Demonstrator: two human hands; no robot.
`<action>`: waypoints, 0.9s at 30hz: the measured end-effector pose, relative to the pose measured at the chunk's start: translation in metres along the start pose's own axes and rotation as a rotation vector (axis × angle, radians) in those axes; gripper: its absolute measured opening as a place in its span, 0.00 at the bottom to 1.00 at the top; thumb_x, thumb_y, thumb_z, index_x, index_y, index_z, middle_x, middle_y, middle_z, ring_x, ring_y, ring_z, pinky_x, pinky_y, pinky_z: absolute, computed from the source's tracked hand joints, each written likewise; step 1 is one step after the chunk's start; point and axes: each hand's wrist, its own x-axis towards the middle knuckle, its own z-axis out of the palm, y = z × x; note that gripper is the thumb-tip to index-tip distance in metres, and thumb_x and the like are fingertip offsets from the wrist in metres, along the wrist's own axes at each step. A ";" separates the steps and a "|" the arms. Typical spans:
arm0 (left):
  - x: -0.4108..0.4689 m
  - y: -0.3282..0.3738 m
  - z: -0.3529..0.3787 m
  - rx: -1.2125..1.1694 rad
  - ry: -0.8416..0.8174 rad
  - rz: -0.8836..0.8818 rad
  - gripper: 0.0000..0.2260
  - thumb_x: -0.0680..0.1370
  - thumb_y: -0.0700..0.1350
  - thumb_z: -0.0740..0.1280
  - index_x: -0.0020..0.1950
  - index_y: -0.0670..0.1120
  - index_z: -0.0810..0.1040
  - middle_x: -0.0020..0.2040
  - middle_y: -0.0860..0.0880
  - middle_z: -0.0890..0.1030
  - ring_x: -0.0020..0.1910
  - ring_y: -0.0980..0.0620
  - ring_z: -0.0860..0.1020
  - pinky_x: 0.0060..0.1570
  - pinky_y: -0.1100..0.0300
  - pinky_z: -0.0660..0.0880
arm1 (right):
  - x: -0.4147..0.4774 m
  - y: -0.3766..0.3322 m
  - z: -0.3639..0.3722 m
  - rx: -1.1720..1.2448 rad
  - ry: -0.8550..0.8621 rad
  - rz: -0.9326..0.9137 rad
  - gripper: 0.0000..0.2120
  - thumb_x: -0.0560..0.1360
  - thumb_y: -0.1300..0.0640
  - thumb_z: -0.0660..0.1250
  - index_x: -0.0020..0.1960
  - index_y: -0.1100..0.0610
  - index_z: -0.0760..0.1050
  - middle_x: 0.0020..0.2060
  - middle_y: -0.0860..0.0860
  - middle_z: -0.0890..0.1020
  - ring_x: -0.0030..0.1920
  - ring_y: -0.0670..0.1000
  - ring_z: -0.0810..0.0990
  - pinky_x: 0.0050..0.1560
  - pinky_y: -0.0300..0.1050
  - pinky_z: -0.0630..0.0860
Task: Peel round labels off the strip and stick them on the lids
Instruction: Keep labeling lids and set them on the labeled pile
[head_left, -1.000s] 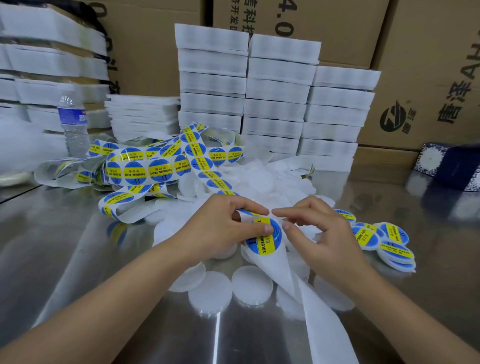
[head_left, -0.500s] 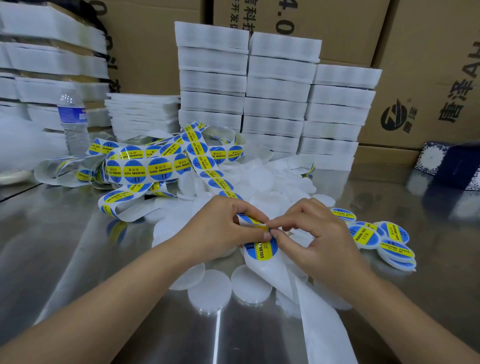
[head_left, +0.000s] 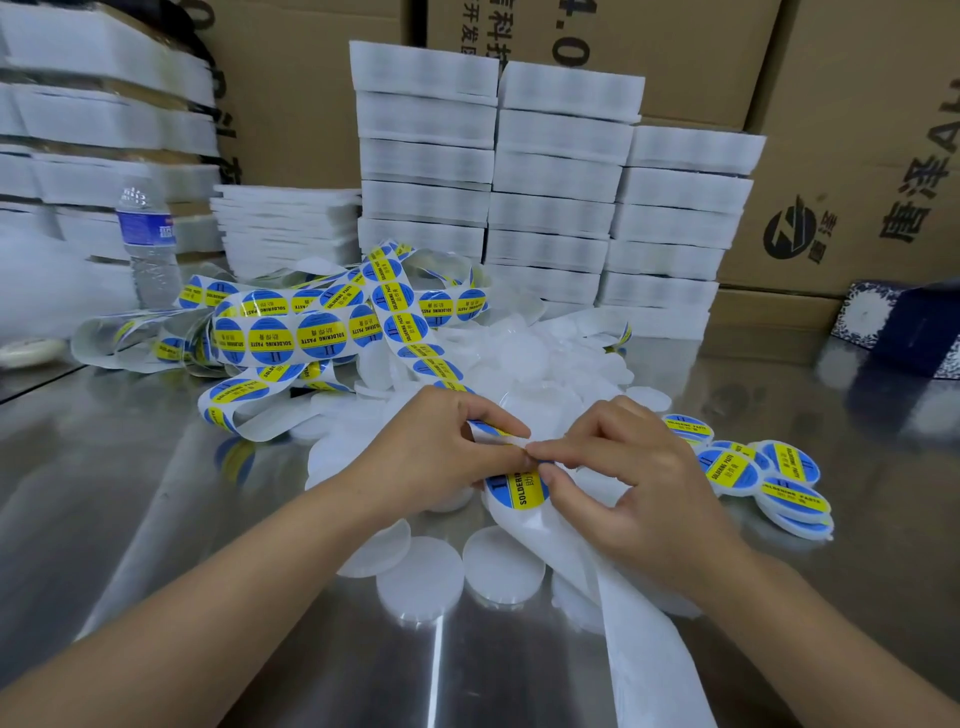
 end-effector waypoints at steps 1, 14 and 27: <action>0.000 0.000 0.000 0.003 -0.001 -0.003 0.06 0.68 0.47 0.75 0.42 0.56 0.82 0.29 0.56 0.83 0.35 0.57 0.83 0.45 0.59 0.80 | 0.000 0.000 0.001 0.009 -0.007 0.026 0.09 0.70 0.53 0.66 0.44 0.53 0.84 0.32 0.49 0.77 0.35 0.51 0.74 0.39 0.44 0.69; -0.001 0.002 -0.002 0.041 -0.102 -0.058 0.25 0.61 0.52 0.79 0.57 0.56 0.80 0.47 0.59 0.83 0.45 0.64 0.81 0.51 0.67 0.76 | 0.006 -0.003 0.004 0.416 -0.234 0.614 0.12 0.74 0.46 0.64 0.35 0.45 0.82 0.38 0.47 0.74 0.36 0.42 0.71 0.37 0.31 0.65; 0.004 0.004 0.001 -0.230 0.063 -0.246 0.12 0.79 0.39 0.62 0.41 0.49 0.84 0.48 0.47 0.85 0.40 0.55 0.80 0.38 0.64 0.78 | 0.019 0.009 -0.014 0.579 -0.114 0.974 0.28 0.71 0.39 0.61 0.20 0.56 0.68 0.22 0.49 0.67 0.30 0.48 0.68 0.39 0.40 0.66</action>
